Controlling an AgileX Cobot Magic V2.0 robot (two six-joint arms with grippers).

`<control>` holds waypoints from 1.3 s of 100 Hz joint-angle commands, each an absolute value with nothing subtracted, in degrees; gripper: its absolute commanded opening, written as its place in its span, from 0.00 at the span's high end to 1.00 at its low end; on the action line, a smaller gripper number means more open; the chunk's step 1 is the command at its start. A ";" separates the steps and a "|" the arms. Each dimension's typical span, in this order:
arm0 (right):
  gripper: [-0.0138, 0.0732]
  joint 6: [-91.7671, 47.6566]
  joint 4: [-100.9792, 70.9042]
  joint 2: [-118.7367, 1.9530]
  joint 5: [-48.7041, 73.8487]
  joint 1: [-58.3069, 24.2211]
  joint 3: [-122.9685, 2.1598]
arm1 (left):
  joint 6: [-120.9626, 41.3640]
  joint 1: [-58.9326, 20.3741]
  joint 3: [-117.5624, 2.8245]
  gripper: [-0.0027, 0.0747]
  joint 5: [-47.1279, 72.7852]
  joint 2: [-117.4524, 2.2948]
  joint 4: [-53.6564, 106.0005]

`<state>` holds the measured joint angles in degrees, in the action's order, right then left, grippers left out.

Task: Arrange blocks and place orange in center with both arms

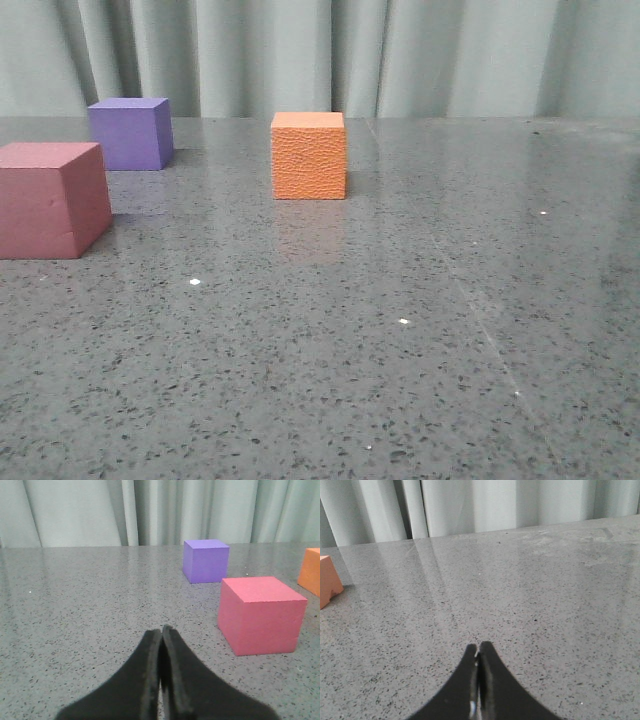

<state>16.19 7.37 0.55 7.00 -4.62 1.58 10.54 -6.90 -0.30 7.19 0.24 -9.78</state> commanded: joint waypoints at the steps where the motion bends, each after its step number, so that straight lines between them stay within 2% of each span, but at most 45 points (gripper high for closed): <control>1: 0.98 15.55 7.55 2.00 1.95 -4.30 0.75 | 10.60 -6.76 2.79 0.99 2.08 2.13 -9.55; 65: 0.98 15.55 7.55 2.00 1.95 -4.30 0.75 | 10.60 -6.76 2.68 0.99 0.00 2.13 -9.55; 76: 0.98 15.55 7.55 2.00 1.95 -4.30 0.75 | 10.99 -6.76 0.80 0.99 1.72 1.89 -2.99; 96: 0.98 15.55 7.55 2.00 1.95 -4.30 0.75 | 10.99 -6.76 -10.86 0.99 10.17 -3.81 0.79; 114: 0.98 15.55 7.55 2.00 1.95 -4.30 0.75 | 10.74 -6.76 -28.89 0.99 25.46 -16.31 0.79; 130: 0.98 15.55 7.55 2.00 1.95 -4.30 0.75 | 10.74 -6.76 -43.13 0.99 33.94 -27.52 0.79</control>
